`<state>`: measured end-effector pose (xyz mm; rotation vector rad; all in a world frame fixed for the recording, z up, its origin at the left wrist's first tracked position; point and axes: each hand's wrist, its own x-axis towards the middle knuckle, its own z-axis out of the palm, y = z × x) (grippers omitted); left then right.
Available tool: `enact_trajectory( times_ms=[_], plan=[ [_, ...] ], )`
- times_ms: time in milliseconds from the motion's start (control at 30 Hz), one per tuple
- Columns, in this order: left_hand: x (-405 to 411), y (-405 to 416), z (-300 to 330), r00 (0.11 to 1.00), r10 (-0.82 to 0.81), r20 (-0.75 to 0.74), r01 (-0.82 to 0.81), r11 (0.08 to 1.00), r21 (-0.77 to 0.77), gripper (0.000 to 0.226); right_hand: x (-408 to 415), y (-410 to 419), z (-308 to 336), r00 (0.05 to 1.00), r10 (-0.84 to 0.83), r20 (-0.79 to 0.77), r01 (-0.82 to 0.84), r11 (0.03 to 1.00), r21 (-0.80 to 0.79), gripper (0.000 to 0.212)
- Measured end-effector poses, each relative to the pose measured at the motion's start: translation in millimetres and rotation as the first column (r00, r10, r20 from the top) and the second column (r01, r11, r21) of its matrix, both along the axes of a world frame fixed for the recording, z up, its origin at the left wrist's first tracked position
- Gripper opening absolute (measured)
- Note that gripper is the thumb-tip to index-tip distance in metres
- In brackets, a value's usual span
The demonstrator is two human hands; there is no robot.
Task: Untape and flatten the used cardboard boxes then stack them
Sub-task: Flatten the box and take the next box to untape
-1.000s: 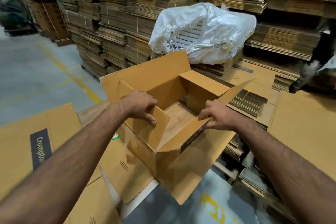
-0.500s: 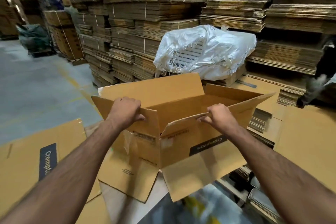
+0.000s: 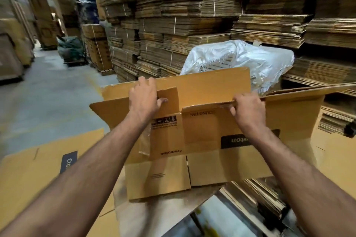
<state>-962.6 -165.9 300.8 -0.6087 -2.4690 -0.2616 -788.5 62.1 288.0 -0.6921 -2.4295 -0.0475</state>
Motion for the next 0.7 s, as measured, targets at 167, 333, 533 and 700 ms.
enact_trajectory(
  times_ms=[167,333,533,700],
  plan=[
    [-3.7,-1.3,1.8,0.973,0.028,0.231,-0.002,0.994,-0.110,0.085,0.9,10.3,-12.0,0.998,0.051,0.034,-0.051,0.998,-0.022,0.034],
    [-7.5,0.3,-8.7,0.934,0.061,0.351,0.032,0.967,-0.254,0.077,1.7,12.1,-32.5,0.991,0.038,0.131,-0.035,0.999,-0.029,0.037],
    [-5.0,15.5,-16.5,0.969,0.056,0.241,0.005,0.969,-0.247,0.073,-0.8,15.9,-36.7,0.984,0.032,0.174,-0.019,0.997,-0.075,0.043],
    [8.3,28.1,-16.7,0.997,0.081,0.000,-0.078,0.959,-0.274,0.051,-3.4,19.4,-27.5,0.987,0.014,0.157,0.008,0.990,-0.140,0.049]
  ],
)
